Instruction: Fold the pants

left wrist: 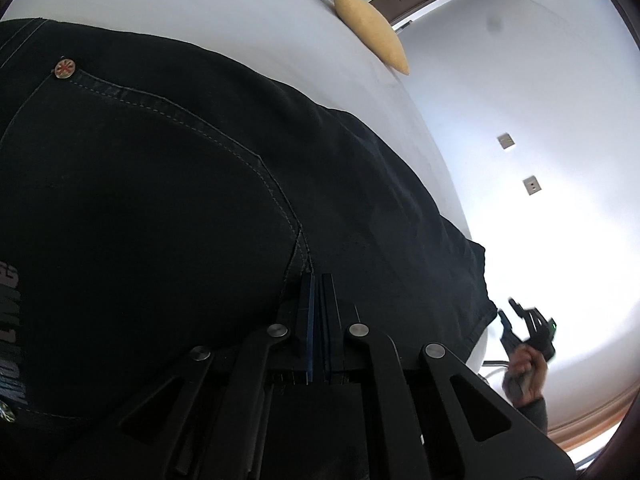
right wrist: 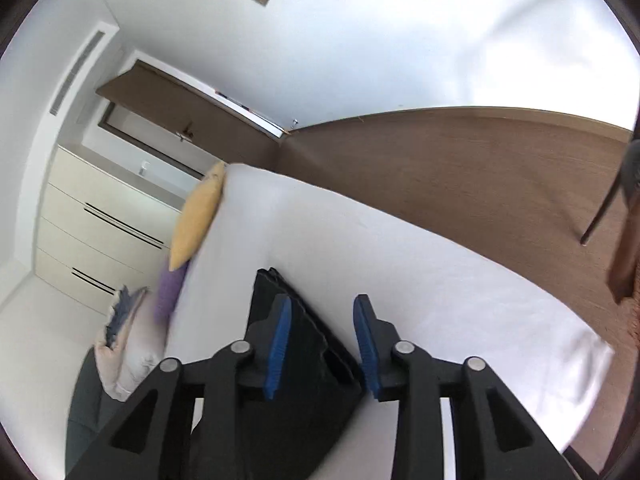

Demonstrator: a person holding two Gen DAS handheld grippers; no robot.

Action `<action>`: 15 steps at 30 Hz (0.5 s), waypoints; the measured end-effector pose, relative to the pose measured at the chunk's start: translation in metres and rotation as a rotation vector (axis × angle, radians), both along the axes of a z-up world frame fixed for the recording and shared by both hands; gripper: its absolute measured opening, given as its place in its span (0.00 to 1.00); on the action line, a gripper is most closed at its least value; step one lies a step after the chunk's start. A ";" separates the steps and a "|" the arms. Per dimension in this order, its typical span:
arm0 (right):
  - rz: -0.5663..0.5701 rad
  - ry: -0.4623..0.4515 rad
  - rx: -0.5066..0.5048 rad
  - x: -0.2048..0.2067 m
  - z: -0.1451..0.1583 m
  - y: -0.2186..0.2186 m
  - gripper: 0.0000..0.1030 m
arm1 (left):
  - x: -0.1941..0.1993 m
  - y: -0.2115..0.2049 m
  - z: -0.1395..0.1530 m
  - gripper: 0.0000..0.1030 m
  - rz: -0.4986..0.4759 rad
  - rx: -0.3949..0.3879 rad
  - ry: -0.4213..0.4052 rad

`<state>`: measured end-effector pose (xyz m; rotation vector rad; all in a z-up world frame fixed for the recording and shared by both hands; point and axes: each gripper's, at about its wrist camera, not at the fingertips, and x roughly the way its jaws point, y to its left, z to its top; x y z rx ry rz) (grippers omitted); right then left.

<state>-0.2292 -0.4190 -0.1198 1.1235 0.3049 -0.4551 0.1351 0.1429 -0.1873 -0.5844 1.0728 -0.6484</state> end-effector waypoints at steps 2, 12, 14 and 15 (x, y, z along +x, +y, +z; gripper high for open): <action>0.019 -0.015 0.058 -0.007 -0.015 0.012 0.43 | 0.000 -0.008 -0.001 0.04 0.004 0.004 0.002; 0.051 -0.057 0.160 0.022 -0.042 0.019 0.48 | -0.002 -0.013 -0.003 0.04 0.006 0.016 -0.004; 0.037 -0.075 0.191 0.029 -0.048 0.010 0.44 | -0.002 -0.027 -0.004 0.04 0.005 0.019 -0.005; 0.031 -0.079 0.200 0.033 -0.049 0.007 0.40 | -0.002 -0.024 -0.004 0.04 0.004 0.019 -0.004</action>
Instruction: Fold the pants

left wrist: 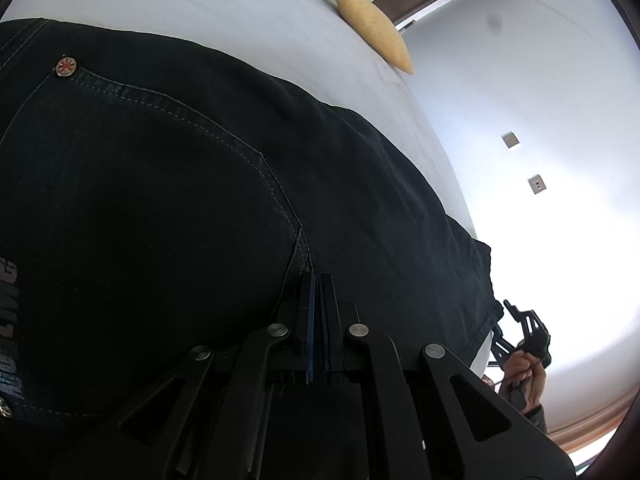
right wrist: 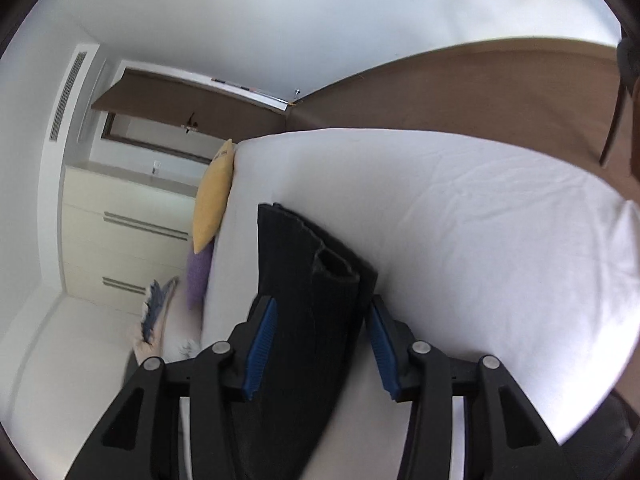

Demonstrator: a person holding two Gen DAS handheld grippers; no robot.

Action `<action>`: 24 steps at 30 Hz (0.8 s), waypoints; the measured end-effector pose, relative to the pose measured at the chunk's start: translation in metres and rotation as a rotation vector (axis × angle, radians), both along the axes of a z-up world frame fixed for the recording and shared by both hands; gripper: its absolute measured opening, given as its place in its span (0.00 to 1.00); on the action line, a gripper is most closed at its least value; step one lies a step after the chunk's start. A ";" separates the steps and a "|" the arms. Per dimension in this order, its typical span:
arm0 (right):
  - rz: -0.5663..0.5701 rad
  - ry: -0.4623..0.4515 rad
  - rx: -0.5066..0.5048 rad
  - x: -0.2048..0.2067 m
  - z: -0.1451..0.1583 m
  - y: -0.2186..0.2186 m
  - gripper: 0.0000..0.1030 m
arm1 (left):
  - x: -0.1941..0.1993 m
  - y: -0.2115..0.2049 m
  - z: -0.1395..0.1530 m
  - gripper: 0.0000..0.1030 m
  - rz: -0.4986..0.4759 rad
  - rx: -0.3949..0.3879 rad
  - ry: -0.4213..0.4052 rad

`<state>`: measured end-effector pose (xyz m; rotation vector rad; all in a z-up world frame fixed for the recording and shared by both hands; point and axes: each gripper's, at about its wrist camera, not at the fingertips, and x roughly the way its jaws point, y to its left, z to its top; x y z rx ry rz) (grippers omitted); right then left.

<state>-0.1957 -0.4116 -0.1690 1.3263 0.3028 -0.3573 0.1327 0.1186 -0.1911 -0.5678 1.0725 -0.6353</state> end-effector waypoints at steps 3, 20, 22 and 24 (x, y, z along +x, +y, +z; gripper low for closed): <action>0.015 0.020 -0.028 0.012 0.001 -0.003 0.32 | 0.001 -0.017 0.000 0.04 0.001 0.000 -0.002; 0.223 0.211 -0.486 0.063 0.055 0.085 0.10 | -0.001 -0.047 0.007 0.04 0.017 0.022 -0.009; 0.335 0.260 -0.662 0.083 0.068 0.138 0.10 | -0.003 -0.050 0.011 0.04 0.020 0.044 -0.019; 0.442 0.297 -0.841 0.098 0.073 0.194 0.10 | -0.005 -0.052 0.017 0.04 0.021 0.061 -0.030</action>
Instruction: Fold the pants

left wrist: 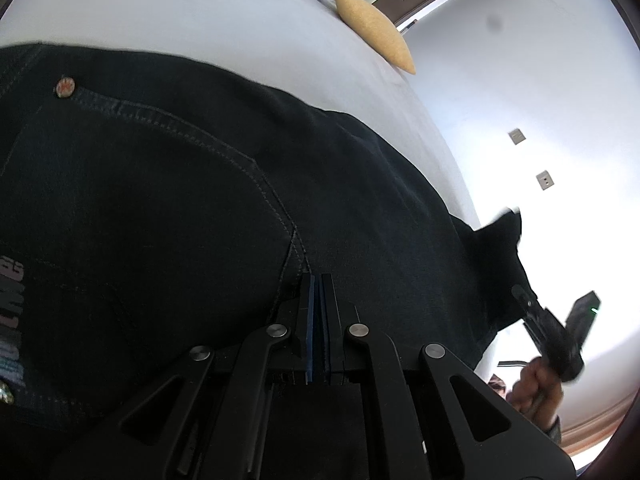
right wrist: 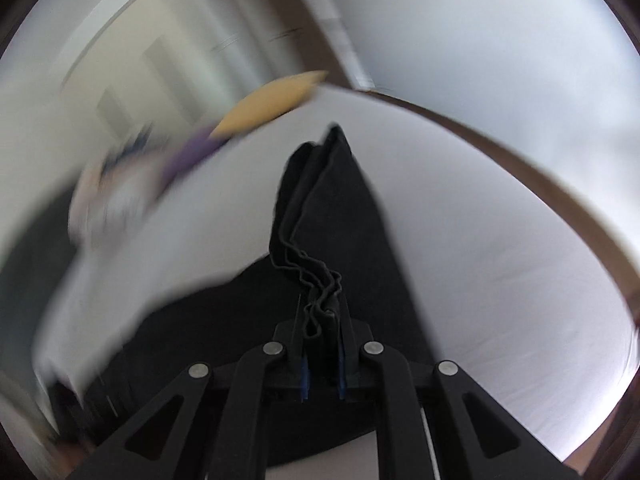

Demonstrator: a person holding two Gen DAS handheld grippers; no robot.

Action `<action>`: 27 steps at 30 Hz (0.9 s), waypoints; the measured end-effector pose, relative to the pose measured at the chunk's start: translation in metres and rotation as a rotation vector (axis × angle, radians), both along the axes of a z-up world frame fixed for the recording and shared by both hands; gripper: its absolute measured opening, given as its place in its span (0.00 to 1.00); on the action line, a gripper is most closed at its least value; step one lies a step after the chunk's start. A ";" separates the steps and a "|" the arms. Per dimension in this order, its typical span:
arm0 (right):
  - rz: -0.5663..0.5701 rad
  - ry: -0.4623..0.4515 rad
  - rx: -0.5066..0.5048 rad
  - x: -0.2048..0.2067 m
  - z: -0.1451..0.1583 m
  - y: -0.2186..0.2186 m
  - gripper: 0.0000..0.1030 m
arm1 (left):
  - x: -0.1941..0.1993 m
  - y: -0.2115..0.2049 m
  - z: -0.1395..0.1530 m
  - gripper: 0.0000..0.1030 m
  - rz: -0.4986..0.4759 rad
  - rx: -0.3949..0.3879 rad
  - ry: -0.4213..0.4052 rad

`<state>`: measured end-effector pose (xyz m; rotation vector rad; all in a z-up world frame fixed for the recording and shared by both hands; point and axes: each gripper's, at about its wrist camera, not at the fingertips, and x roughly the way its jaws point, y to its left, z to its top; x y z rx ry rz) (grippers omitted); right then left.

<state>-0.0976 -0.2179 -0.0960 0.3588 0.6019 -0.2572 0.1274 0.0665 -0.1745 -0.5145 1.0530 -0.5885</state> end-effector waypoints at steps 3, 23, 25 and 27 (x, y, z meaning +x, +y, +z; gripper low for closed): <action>0.156 0.092 -0.224 0.022 -0.015 0.076 0.10 | -0.004 -0.004 0.006 0.04 0.012 -0.005 -0.004; 0.316 0.085 -0.659 0.002 -0.032 0.205 0.11 | -0.023 -0.062 0.038 0.75 -0.057 -0.312 0.115; 0.347 0.080 -0.679 0.000 -0.029 0.218 0.11 | -0.022 -0.063 0.041 0.75 -0.058 -0.320 0.127; 0.370 0.077 -0.687 -0.004 -0.030 0.229 0.11 | -0.019 -0.065 0.043 0.75 -0.061 -0.315 0.137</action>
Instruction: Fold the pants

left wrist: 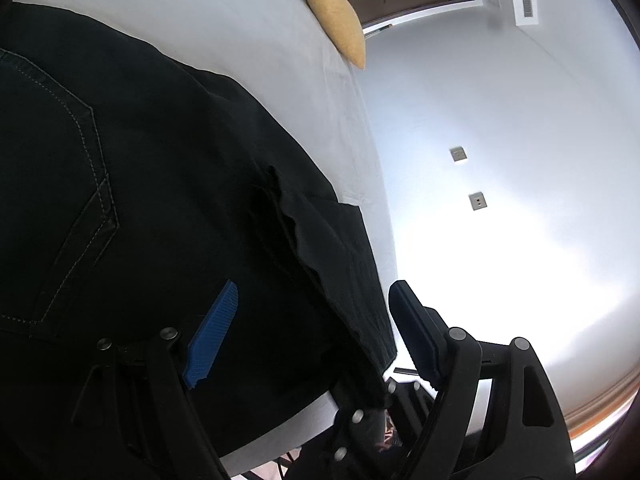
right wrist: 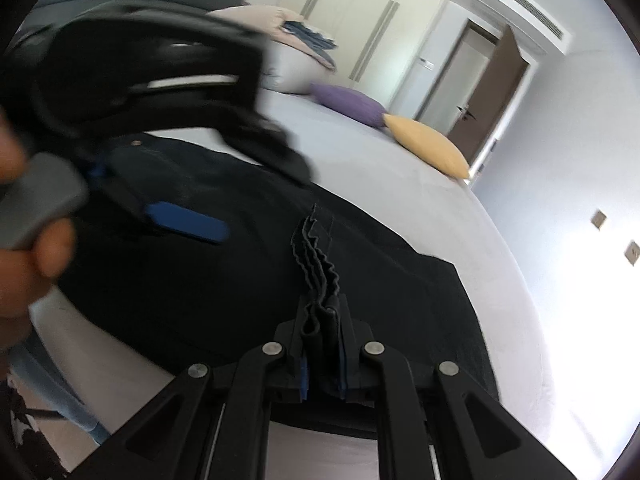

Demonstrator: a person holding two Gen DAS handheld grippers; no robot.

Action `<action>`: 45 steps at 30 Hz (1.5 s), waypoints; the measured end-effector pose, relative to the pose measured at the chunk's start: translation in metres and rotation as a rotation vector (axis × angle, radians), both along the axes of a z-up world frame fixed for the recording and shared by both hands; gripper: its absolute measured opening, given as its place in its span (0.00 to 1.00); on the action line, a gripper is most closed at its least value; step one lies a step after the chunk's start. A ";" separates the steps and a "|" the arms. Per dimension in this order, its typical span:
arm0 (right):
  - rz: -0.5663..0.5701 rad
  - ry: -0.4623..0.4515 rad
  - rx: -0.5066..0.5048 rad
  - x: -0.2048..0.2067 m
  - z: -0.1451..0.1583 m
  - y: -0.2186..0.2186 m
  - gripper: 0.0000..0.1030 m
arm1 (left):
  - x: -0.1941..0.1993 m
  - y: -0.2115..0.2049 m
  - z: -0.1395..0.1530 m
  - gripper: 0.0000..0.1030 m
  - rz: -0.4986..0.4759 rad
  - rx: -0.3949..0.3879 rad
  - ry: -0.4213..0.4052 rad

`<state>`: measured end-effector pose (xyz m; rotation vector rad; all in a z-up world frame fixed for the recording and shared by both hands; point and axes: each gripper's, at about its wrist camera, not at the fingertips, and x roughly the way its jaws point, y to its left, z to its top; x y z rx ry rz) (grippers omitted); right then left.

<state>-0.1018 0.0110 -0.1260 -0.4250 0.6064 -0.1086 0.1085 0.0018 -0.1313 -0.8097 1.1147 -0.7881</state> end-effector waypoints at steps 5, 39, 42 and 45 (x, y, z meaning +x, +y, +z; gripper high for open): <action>0.058 0.012 -0.009 -0.007 -0.002 0.022 0.11 | 0.020 0.003 -0.005 0.75 -0.013 0.051 0.056; 0.273 0.191 0.230 0.021 0.002 -0.009 0.50 | 0.025 0.093 0.021 0.09 0.052 0.405 -0.058; 0.261 0.224 0.481 0.011 0.023 -0.062 0.50 | 0.010 0.093 0.044 0.09 0.052 0.455 -0.152; 0.215 0.242 0.700 0.014 0.039 -0.123 0.46 | -0.010 0.066 0.075 0.09 -0.007 0.506 -0.281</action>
